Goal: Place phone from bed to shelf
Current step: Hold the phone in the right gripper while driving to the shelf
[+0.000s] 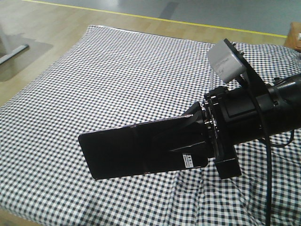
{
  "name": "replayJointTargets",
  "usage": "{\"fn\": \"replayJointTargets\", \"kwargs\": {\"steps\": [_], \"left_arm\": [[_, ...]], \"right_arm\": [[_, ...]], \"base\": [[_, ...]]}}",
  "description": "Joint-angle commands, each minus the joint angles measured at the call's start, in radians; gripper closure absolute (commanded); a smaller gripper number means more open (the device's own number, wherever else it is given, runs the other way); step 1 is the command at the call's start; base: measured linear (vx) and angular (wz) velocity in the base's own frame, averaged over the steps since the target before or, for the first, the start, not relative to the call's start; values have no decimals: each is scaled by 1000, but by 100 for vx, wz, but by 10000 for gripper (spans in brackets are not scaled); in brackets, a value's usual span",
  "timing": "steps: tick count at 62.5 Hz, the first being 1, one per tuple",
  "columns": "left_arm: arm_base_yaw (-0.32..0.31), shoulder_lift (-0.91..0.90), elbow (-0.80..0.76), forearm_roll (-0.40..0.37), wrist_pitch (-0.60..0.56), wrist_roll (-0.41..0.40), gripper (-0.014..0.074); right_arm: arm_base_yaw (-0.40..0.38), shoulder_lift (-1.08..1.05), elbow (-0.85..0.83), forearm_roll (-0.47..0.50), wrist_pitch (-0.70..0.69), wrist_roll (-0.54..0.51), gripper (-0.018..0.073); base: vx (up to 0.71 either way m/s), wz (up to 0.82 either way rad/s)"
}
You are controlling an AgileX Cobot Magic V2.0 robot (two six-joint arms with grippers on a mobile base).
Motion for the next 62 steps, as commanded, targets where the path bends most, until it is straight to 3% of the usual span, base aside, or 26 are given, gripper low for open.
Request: {"fn": "replayJointTargets", "kwargs": {"steps": [1,32,62], "left_arm": [[-4,-13,-21,-9,-72,-6,595],[-4,-13,-21,-9,-72,-6,595],[-4,-13,-21,-9,-72,-6,595]], "right_arm": [[0,-32,-25,87,73,-2,561],[0,-32,-25,87,73,-2,561],[0,-32,-25,88,74,-2,561]], "base": [[-7,29],[-9,34],[-15,57]]}}
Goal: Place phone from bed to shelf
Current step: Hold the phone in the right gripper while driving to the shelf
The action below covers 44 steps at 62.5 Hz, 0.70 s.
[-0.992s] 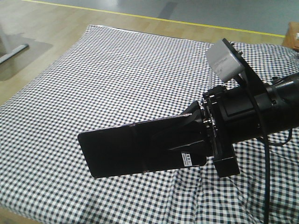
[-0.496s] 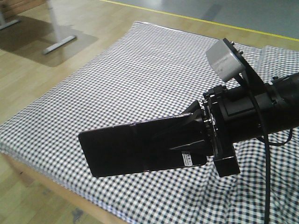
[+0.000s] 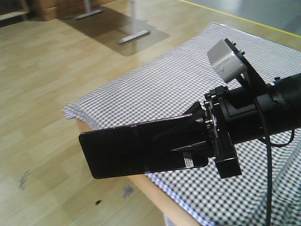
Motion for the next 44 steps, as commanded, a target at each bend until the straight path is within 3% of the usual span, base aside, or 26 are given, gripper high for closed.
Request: {"fn": "replayJointTargets", "kwargs": {"steps": [1,44], "left_arm": [[-4,-13,-21,-9,-72,-6,595],[-4,-13,-21,-9,-72,-6,595]], "right_arm": [[0,-32,-25,88,74,-2,561],[0,-32,-25,88,74,-2,561]], "base": [[-17,67],[-18,69]]}}
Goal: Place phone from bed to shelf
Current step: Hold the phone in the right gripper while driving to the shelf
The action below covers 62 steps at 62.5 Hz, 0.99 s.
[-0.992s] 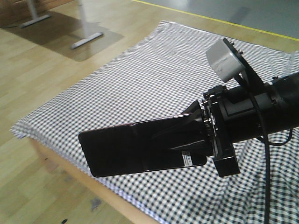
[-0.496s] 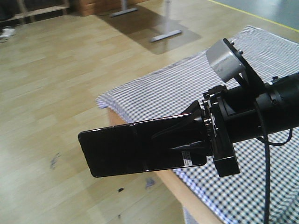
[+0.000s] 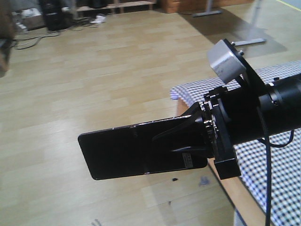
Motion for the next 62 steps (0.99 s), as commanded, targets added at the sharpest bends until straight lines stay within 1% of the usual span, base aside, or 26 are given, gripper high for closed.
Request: {"fn": "replayJointTargets", "kwargs": {"steps": [1,16,31,42,62], "left_arm": [[-4,-13,-21,-9,-72,-6,595],[-4,-13,-21,-9,-72,-6,595],[-4,-13,-21,-9,-72,-6,595],[-4,-13,-21,-9,-72,-6,595],[-4,-13,-21,-9,-72,-6,595]], "right_arm": [[0,-32,-25,88,74,-2,561],[0,-32,-25,87,74,-2,561],[0,-32,-25,87,74,-2,561],[0,-32,-25,87,74,-2,561],[0,-32,-25,88,74,-2,561]], "base": [[-17,65],[-14,56],[-9,37],[-4,16],[1,-1]]}}
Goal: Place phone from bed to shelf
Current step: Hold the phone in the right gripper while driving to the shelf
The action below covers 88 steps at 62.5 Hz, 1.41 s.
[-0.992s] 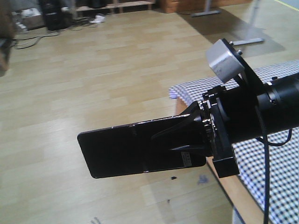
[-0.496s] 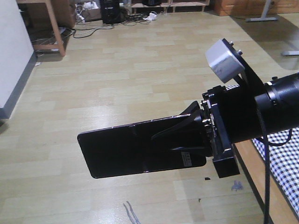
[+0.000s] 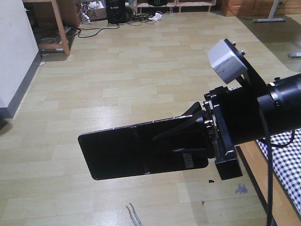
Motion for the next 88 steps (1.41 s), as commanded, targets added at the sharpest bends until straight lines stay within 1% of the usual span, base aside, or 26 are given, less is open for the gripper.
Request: {"fn": "replayJointTargets", "kwargs": {"steps": [1,88], "left_arm": [[-4,-13,-21,-9,-72,-6,595],[-4,-13,-21,-9,-72,-6,595]], "right_arm": [[0,-29,-25,88,71,-2,561],[0,-29,-25,88,71,-2,561]], "base": [[3,-1],[7,3]]}}
